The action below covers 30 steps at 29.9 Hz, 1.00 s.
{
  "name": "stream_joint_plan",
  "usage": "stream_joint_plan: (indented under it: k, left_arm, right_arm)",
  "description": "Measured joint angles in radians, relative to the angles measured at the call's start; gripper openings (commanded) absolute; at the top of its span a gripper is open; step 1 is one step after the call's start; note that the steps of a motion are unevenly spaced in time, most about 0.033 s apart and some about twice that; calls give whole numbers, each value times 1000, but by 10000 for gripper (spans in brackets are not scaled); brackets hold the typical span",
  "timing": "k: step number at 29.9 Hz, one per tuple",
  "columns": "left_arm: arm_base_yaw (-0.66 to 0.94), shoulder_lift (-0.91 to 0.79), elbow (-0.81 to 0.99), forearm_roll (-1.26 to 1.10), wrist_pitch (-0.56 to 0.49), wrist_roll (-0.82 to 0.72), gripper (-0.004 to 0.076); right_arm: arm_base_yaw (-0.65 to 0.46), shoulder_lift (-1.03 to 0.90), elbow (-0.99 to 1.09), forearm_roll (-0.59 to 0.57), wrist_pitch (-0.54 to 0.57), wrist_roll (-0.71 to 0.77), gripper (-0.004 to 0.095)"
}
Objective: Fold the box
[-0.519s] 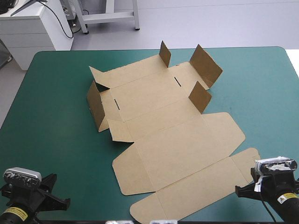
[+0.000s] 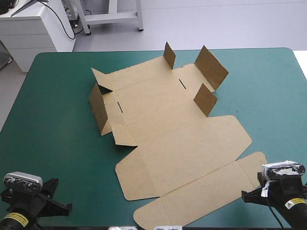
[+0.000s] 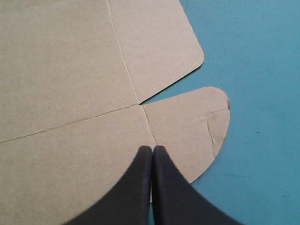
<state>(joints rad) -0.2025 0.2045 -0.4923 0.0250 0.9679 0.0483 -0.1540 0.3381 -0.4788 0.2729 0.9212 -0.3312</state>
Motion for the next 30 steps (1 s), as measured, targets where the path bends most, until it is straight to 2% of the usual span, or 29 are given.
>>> stream_joint_plan:
  k: [8, 13, 22, 30]
  left_arm:
    - [0, 0, -1, 4, 1, 0, -8]
    - [0, 54, -58, 6, 2, 0, -8]
    - [0, 305, -238, 7, -40, -1, -8]
    - [0, 577, -449, 7, -50, -20, -8]
  right_arm:
    - [0, 0, -12, 0, 1, 0, -21]
    - [0, 12, -95, -1, 4, 3, -21]
    - [0, 228, -308, 2, 11, 12, -21]
    - [0, 482, -498, 78, 33, -15, -21]
